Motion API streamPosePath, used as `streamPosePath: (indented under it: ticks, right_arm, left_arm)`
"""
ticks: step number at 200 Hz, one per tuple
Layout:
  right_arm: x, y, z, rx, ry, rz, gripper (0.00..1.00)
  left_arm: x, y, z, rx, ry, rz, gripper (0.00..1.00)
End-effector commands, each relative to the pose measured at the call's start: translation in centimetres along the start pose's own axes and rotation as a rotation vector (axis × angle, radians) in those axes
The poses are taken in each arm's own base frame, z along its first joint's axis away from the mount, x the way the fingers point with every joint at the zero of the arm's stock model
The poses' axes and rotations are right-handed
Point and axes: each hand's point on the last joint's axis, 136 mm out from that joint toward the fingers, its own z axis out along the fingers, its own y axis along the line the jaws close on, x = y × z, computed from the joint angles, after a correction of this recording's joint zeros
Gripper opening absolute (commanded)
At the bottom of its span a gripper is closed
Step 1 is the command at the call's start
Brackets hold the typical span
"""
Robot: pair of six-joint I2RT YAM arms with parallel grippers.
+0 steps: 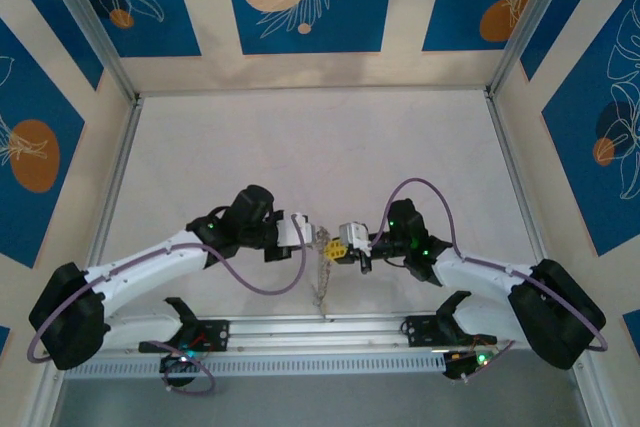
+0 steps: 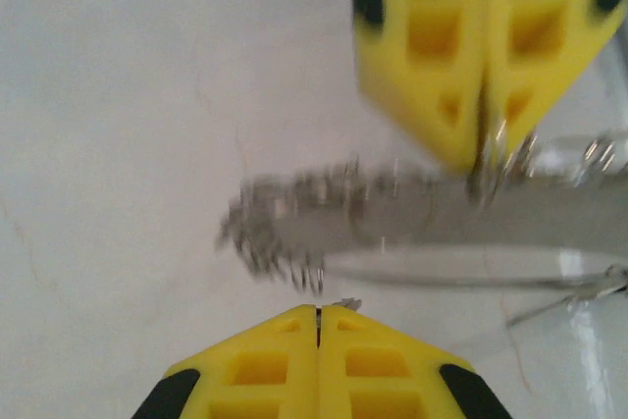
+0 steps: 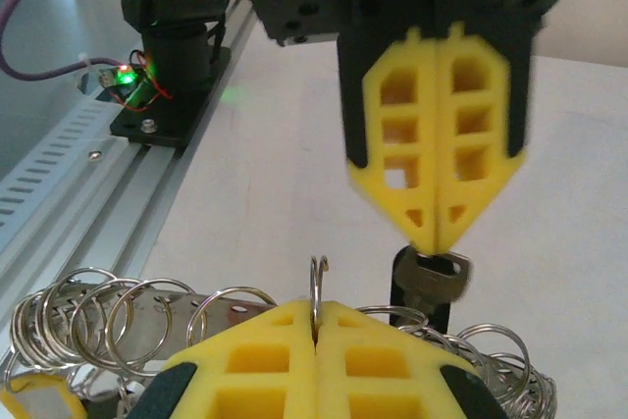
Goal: Put the keys on the keyring
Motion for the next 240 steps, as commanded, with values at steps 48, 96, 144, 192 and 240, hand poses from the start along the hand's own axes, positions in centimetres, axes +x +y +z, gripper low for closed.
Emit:
streamPosePath:
  ticks: [48,96,144,192,240]
  right_arm:
    - [-0.7,-2.3,-1.5,0.140,-0.002,-0.067,0.00]
    - [-0.8,-3.3,-2.3,0.223,0.004,-0.086,0.00]
    - [-0.9,-3.4,-2.6,0.235,-0.001,-0.085,0.00]
    - [-0.8,-3.4,-2.7,0.238,-0.002,-0.084,0.00]
    - [-0.7,-3.5,-2.7,0.238,-0.002,-0.081,0.00]
  left_arm:
    - [8.4,0.6,-1.2,-0.115,0.421,-0.190,0.00]
    - [10.2,0.3,1.3,-0.033,0.524,-0.206,0.00]
    - [9.8,0.7,4.9,0.033,0.506,-0.222,0.00]
    - [11.5,0.9,6.4,0.074,0.624,-0.244,0.14]
    - [9.9,1.3,5.3,0.036,0.540,-0.276,0.35]
